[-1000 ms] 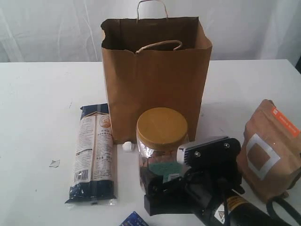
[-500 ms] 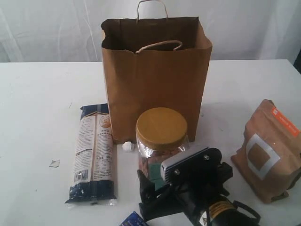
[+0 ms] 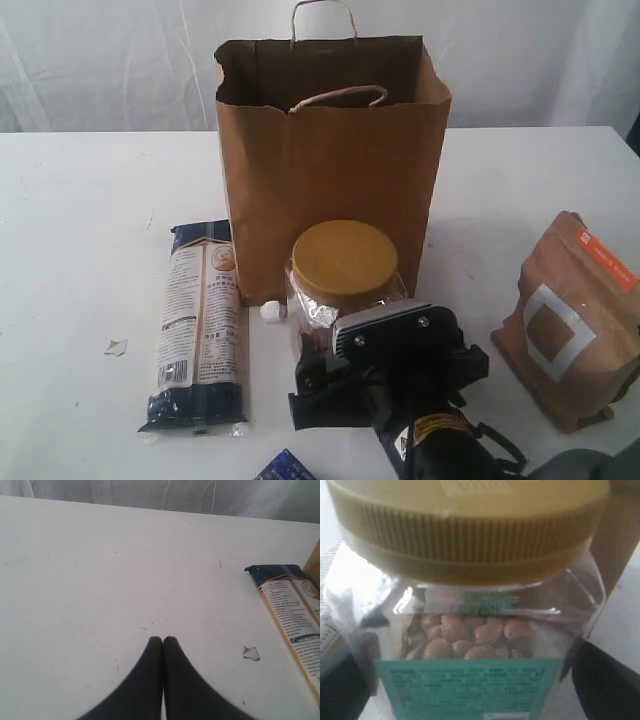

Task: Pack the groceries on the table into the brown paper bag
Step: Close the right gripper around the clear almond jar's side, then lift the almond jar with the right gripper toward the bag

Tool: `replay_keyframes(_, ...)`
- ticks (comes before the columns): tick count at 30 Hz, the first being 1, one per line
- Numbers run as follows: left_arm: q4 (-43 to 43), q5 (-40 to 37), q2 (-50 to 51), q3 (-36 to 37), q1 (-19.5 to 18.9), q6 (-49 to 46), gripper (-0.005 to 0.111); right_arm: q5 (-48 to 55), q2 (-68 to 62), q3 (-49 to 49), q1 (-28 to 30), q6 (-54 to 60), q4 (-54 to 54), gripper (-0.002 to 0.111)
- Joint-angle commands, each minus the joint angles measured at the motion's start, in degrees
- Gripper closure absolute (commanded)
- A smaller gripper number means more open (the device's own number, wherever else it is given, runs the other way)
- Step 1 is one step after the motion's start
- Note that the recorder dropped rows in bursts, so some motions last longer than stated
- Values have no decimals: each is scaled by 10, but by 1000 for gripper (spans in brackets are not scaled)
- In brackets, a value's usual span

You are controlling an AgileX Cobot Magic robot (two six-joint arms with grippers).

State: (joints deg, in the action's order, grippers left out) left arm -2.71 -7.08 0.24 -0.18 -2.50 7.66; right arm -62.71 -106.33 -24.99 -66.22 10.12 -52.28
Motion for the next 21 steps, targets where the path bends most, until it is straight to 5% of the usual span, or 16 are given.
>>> replay_keyframes(1,0,0,-2,2,5,-1,107,-7,-9,-18,-1,5,-6,23)
replay_keyframes(10,0,0,-2,2,5,-1,107,-8,-24,-24,-1,80,33,32)
replay_keyframes(13,0,0,-2,2,5,-1,107,-8,-24,-24,-1,80,34,62)
replay_keyframes(14,0,0,-2,2,5,-1,107,-8,-23,-24,-1,80,34,83)
replay_keyframes(16,0,0,-2,2,5,-1,107,-7,-10,-20,-1,80,28,108)
replay_keyframes(21,0,0,-2,2,5,-1,107,7,61,21,-1,53,18,108)
